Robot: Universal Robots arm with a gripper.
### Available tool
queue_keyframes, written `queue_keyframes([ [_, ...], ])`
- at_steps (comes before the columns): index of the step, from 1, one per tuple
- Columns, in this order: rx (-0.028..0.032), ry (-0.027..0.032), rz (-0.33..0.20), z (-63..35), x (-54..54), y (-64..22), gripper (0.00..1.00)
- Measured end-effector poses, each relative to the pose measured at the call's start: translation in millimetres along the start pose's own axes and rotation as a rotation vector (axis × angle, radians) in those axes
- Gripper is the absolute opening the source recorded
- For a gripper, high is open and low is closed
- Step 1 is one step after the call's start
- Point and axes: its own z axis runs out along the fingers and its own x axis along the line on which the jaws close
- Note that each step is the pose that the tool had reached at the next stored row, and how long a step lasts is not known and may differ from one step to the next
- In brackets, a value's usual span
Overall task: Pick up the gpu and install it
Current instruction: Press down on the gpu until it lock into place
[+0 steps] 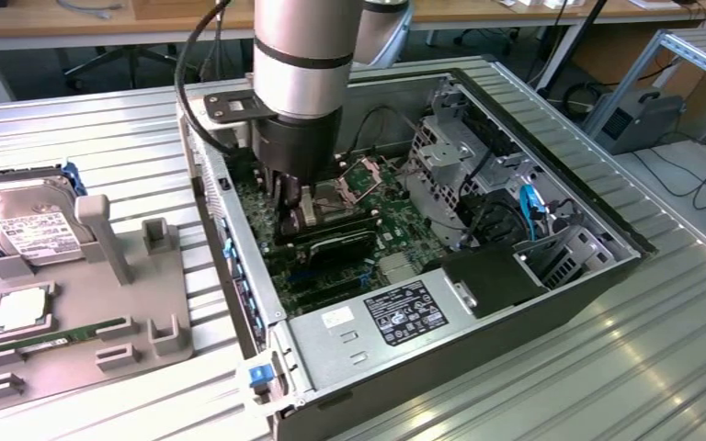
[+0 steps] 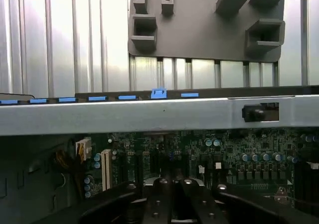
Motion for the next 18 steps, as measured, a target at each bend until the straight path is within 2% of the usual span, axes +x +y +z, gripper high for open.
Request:
queue_keyframes([
  [1, -0.006, 0.0001, 0.0, 10.7, 1.9, -0.8, 0.11],
  [2, -0.0075, 0.0001, 0.0, 18.0, 1.7, -1.2, 0.11],
  [18, -0.0081, 0.0004, 0.0, 23.0, -3.0, -1.5, 0.11],
])
